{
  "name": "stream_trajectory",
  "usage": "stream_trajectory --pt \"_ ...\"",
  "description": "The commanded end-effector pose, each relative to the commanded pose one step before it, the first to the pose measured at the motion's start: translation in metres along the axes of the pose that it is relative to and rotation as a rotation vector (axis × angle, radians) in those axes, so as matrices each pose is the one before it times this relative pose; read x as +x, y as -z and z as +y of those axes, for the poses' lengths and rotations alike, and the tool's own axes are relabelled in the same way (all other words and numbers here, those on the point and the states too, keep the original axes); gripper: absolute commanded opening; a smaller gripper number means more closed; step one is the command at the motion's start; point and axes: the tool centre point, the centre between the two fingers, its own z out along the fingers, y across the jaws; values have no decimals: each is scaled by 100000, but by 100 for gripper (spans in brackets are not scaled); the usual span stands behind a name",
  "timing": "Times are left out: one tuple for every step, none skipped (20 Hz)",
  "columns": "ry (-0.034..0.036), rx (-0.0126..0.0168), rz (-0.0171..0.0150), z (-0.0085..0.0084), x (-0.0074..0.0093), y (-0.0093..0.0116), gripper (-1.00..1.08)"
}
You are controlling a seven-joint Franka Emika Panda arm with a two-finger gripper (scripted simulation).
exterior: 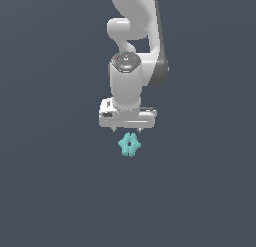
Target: Pick up the object and move it to a goal position.
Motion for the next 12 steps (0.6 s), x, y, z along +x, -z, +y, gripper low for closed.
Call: stream_trajectory --pt "0 0 0 1 0 0 108" --pt "-53 24 38 6 21 40 108" --pt "-213 100 145 61 56 143 108" --pt "-304 148 196 76 92 221 108" --pt "-336 174 195 90 105 266 108" --pt "-216 124 97 61 75 201 108" --pt "-98 67 15 35 37 113 108" --pt "0 0 0 -3 7 53 108" --pt "0 0 0 10 -8 -1 108" --pt "0 0 0 6 -9 -57 108" --pt "26 -37 52 -31 -11 -83 108" --pt "-26 -25 133 -13 -15 -89 108"
